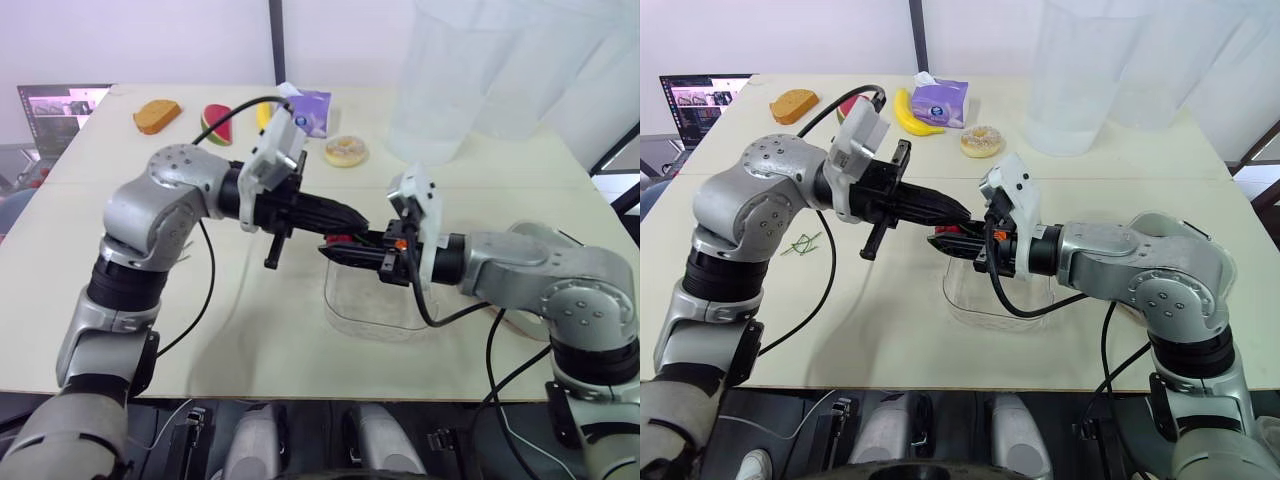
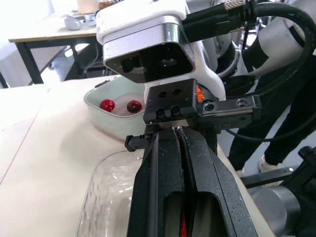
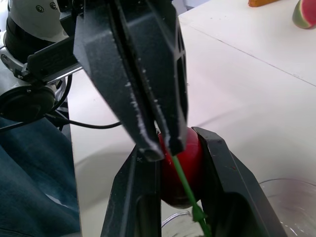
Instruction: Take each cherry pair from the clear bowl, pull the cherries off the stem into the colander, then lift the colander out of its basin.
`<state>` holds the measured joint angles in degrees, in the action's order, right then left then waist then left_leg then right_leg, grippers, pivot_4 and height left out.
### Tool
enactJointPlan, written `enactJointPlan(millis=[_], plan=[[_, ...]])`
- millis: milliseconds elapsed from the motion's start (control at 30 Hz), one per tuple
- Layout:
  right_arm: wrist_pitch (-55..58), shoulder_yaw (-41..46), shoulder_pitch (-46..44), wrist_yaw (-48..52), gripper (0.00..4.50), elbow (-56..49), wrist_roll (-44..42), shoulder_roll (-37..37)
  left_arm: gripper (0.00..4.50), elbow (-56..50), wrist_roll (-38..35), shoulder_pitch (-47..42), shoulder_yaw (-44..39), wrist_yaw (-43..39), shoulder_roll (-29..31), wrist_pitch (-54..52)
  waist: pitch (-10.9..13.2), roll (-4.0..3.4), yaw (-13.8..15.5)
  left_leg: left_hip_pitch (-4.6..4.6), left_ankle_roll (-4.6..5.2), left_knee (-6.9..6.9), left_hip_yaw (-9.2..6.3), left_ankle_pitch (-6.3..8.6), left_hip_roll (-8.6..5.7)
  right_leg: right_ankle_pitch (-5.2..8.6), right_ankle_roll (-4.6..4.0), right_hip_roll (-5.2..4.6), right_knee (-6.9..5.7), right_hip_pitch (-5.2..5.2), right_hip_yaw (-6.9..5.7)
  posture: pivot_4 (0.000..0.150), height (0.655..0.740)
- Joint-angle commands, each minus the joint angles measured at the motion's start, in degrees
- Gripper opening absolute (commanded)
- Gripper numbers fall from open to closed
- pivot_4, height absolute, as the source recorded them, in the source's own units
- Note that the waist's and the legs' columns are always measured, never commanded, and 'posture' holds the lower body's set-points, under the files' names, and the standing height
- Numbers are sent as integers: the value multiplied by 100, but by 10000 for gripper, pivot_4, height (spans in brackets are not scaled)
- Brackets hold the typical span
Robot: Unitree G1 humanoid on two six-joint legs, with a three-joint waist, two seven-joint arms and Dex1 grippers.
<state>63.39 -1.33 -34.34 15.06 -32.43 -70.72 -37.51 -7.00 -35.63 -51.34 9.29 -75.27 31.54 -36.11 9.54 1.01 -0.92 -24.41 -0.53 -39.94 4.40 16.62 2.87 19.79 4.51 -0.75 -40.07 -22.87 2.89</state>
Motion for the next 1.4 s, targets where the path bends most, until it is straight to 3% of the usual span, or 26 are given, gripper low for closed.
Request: enactJointPlan(millis=[33,367,633,900,967,1100,1367,1400], plan=[[-27,140,-41,67,5069,-192,-34,-83,0,-183,-125,-40,-148,48,5,-42,0,0,0,0,0,0,0,0,0,0,0,0,0,0,0,1500,7400],[-53,59,787,333,5069,-309,576,-524,0,-115,-164,-104,-230,80,11,-124,0,0,8,0,1,0,0,1,-1,0,0,-1,0,1,0,1500,7400],[-92,485,1032,386,5069,-421,467,-604,0,-108,-200,-117,-248,129,16,-202,0,0,-2,1,1,0,0,0,1,0,0,4,0,0,0,1500,7400],[-105,2628,2017,303,5069,-575,-570,-1455,0,-165,-217,-18,-289,168,78,-235,1,1,30,0,3,-1,-1,2,-4,0,0,-5,5,9,-3,1500,7400],[-59,3479,2541,343,5069,-422,-367,-1726,0,-211,-242,29,-299,190,92,-242,1,1,24,1,4,0,-1,2,-3,0,1,-3,7,10,-2,1500,7400],[-169,4536,3830,643,5069,-171,884,-2065,0,-272,-260,124,-299,214,93,-242,0,2,29,5,3,2,-1,2,-2,0,1,4,8,14,0,1500,7400],[-565,4607,4800,726,5069,93,2233,-1865,0,-307,-227,156,-242,176,92,-197,-1,-1,11,13,-9,4,0,-5,-2,1,2,14,6,16,6,1500,7400],[-575,4540,4820,698,14779,90,2330,-1821,0,-306,-227,156,-241,172,92,-194,-1,-1,10,13,-12,4,1,-7,-2,1,3,14,6,16,7,1500,7400]])
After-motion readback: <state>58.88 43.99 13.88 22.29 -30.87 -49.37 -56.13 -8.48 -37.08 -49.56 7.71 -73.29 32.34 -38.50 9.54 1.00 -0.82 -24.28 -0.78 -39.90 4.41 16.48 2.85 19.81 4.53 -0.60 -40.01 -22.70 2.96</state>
